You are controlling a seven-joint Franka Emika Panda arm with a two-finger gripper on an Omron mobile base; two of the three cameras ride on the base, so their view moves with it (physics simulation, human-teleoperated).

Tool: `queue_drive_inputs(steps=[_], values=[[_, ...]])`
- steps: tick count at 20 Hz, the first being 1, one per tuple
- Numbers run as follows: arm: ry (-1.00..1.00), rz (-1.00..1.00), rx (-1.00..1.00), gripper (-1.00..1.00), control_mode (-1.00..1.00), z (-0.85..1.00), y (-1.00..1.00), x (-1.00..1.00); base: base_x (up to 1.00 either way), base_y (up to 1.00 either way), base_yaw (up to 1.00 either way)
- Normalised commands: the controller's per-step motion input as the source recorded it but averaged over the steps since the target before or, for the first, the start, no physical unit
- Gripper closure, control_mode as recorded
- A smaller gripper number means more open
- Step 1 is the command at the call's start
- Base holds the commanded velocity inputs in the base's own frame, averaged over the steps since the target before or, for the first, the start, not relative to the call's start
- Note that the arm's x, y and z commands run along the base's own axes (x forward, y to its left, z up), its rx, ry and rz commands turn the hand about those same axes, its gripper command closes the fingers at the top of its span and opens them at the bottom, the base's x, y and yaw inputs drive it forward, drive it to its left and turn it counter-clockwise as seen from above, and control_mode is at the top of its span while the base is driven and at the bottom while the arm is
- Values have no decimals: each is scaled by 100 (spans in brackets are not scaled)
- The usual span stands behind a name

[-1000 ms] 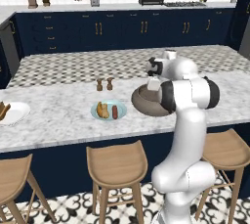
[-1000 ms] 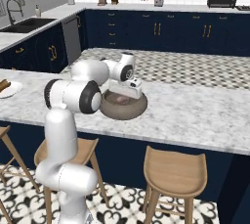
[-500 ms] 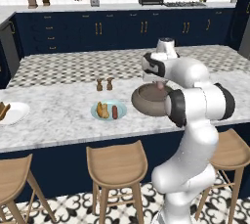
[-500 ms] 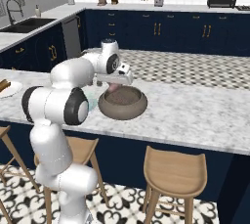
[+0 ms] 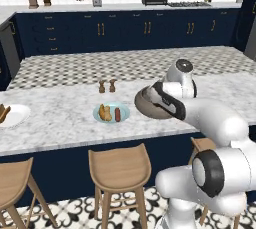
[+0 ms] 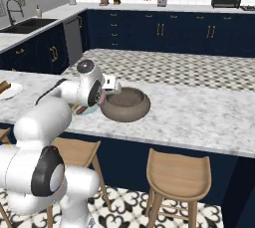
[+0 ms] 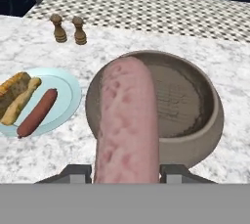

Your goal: Place one bun and one sausage from the bowl on each plate.

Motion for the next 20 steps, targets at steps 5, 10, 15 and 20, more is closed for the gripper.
queue_drive_inputs(steps=[5,10,15,20], values=[[6,2,2,100,-100,24,3,-100,0,0,0],[19,-2,0,100,-100,-9,0,-32,0,0,0],[4,0,1,100,-100,-9,3,-31,0,0,0],[5,-1,1,100,100,-10,7,-18,-24,25,-2]])
